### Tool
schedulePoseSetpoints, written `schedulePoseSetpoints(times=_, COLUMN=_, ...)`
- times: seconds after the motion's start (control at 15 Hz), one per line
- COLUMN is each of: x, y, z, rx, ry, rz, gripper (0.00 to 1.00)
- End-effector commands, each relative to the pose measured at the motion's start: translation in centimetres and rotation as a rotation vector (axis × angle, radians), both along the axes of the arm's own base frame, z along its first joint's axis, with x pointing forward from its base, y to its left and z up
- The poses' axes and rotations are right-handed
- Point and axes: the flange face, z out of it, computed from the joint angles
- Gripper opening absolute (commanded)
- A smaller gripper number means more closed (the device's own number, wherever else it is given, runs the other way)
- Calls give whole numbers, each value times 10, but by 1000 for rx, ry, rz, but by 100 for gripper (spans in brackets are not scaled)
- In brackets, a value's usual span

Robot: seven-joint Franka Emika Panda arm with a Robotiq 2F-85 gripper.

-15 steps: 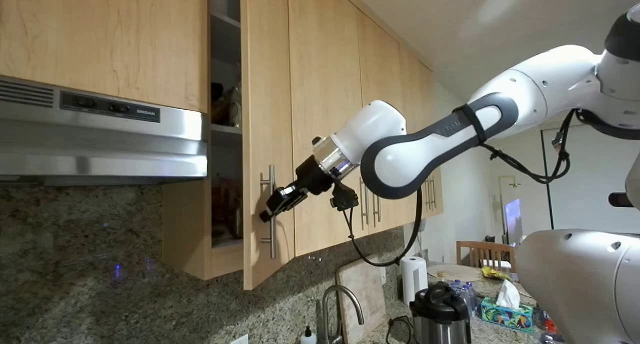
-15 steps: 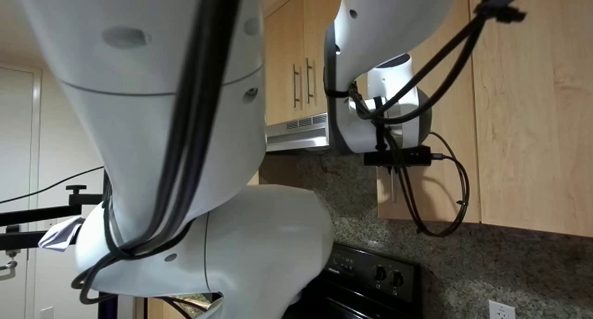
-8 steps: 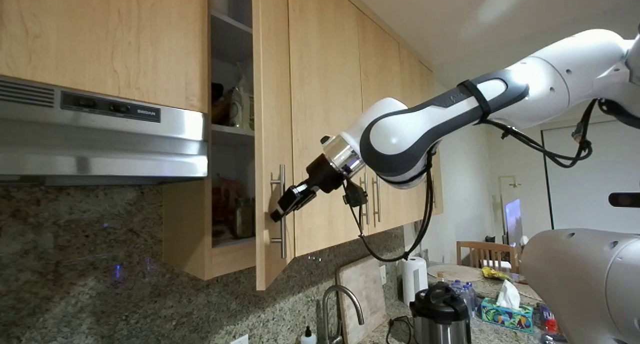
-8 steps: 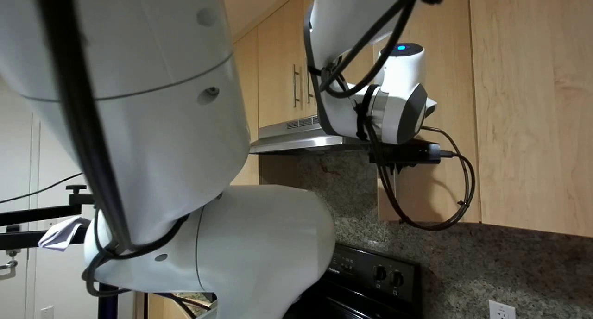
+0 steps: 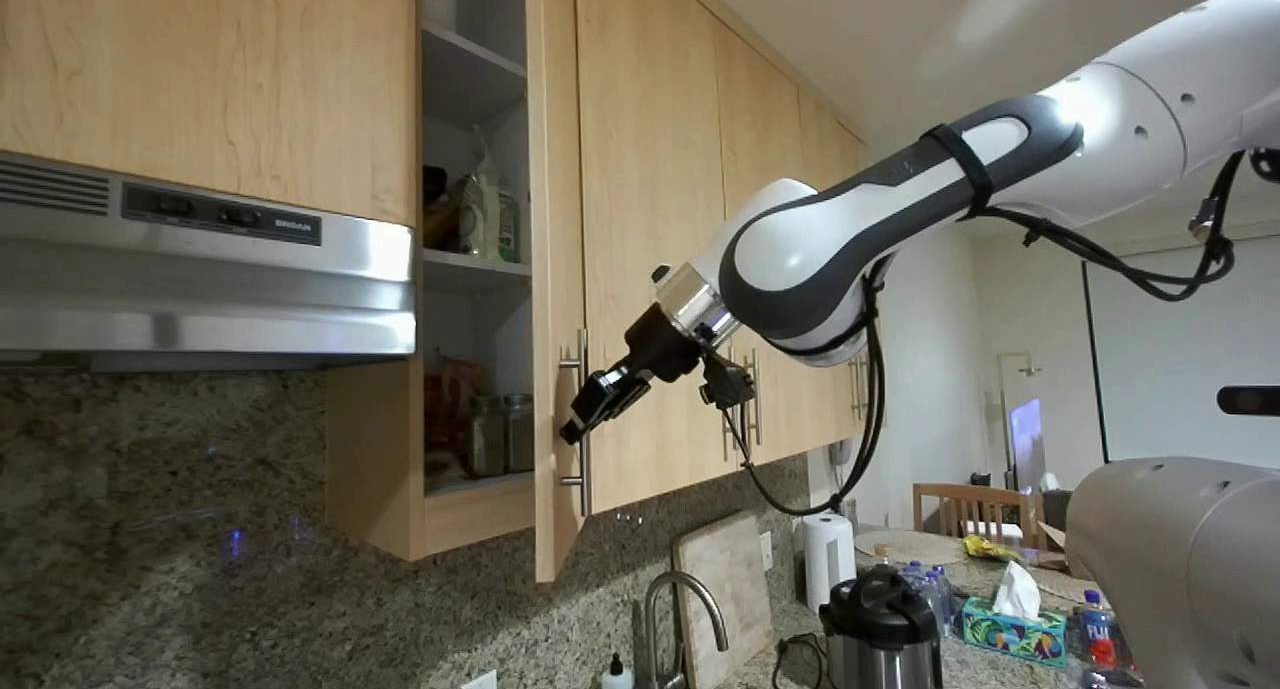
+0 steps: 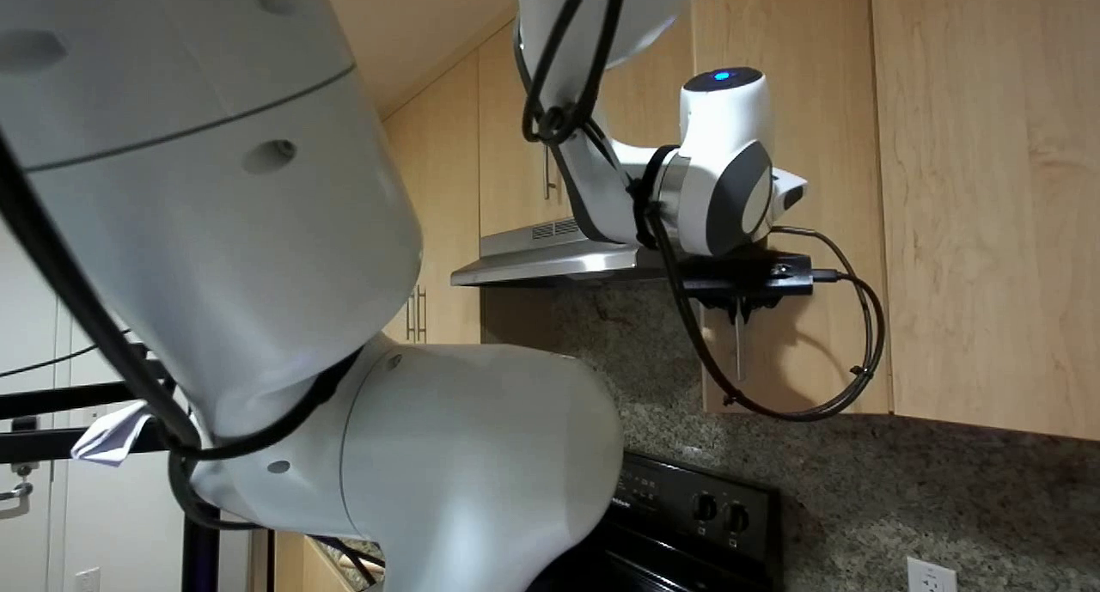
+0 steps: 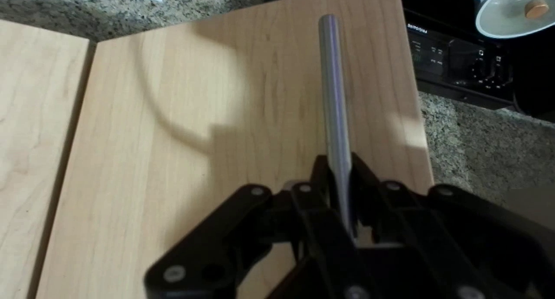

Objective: Open the drawer and it was not very smooth in doing the task

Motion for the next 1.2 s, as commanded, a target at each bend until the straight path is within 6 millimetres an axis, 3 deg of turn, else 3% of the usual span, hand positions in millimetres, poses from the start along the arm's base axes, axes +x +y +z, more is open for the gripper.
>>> schedulePoseSetpoints(times=0.0, x=-16, y=-6, z=6, rx=-3, ry=15, rz=-19, gripper=8)
schedulePoseSetpoints(times=0.13, x=-17, y=-9, z=8, rx=5, ry=21, rz=-44, gripper=8)
schedulePoseSetpoints(times=0.2, x=-18, y=-12, z=10, rx=15, ry=23, rz=-66, gripper=39)
schedulePoseSetpoints(times=0.27, x=-20, y=-15, z=13, rx=20, ry=23, rz=-87, gripper=40)
schedulePoseSetpoints(times=0.4, x=-26, y=-22, z=23, rx=27, ry=18, rz=-116, gripper=51)
schedulePoseSetpoints(times=0.87, x=-55, y=-34, z=52, rx=1, ry=12, rz=-194, gripper=96)
schedulePoseSetpoints(times=1.13, x=-73, y=-17, z=59, rx=-58, ry=63, rz=-187, gripper=100)
